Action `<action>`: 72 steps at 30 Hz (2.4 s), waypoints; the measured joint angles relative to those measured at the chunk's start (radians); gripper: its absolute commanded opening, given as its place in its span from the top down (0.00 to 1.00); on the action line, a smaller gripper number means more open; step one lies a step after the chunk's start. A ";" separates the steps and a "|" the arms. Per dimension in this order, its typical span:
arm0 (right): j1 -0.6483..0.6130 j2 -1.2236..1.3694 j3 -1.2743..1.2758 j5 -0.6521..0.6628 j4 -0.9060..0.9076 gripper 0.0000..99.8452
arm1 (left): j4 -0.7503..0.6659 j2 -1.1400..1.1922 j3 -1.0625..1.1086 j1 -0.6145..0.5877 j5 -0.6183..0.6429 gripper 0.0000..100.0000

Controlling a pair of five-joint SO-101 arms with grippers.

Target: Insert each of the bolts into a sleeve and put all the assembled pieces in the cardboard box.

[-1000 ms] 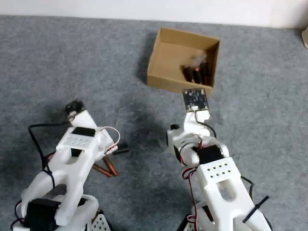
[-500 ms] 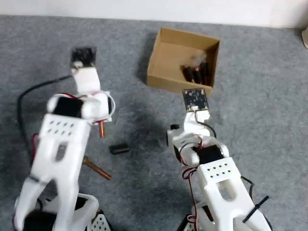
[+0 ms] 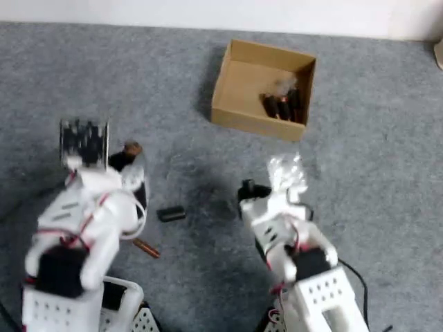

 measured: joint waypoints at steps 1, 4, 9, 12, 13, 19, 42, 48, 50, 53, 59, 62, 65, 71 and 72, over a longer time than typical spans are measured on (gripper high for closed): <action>-0.023 -0.072 0.038 0.021 0.000 1.00 | -0.031 -0.057 0.068 0.017 0.000 0.99; -0.077 -0.292 0.146 0.066 0.002 1.00 | -0.157 -0.196 0.284 0.078 0.002 0.99; -0.143 -0.480 0.212 0.084 0.087 1.00 | -0.404 -0.446 0.508 0.161 0.012 0.99; -0.155 -0.500 0.212 0.084 0.109 1.00 | -0.493 -0.497 0.532 0.187 0.060 0.99; -0.157 -0.506 0.207 0.084 0.117 1.00 | -0.514 -0.499 0.535 0.187 0.084 0.99; -0.161 -0.511 0.198 0.084 0.130 1.00 | -0.631 -0.499 0.539 0.183 0.245 0.99; -0.285 -0.512 0.091 0.084 0.132 1.00 | -0.643 -0.499 0.594 0.345 0.367 0.99; -0.290 -0.512 0.091 0.084 0.132 1.00 | -0.643 -0.499 0.621 0.345 0.367 0.99; -0.292 -0.512 0.091 0.084 0.132 1.00 | -0.643 -0.499 0.621 0.345 0.367 0.99; -0.292 -0.512 0.091 0.084 0.132 1.00 | -0.643 -0.499 0.621 0.345 0.367 0.99; -0.272 -0.512 0.091 0.087 0.132 1.00 | -0.620 -0.500 0.621 0.345 0.367 0.99; -0.241 -0.512 0.091 0.092 0.132 1.00 | -0.582 -0.500 0.615 0.353 0.373 0.99; -0.236 -0.512 0.091 0.094 0.132 1.00 | -0.546 -0.500 0.601 0.354 0.374 0.99; -0.233 -0.512 0.091 0.094 0.132 1.00 | -0.542 -0.502 0.606 0.361 0.374 0.99; -0.233 -0.512 0.091 0.094 0.132 1.00 | -0.542 -0.511 0.614 0.370 0.374 0.99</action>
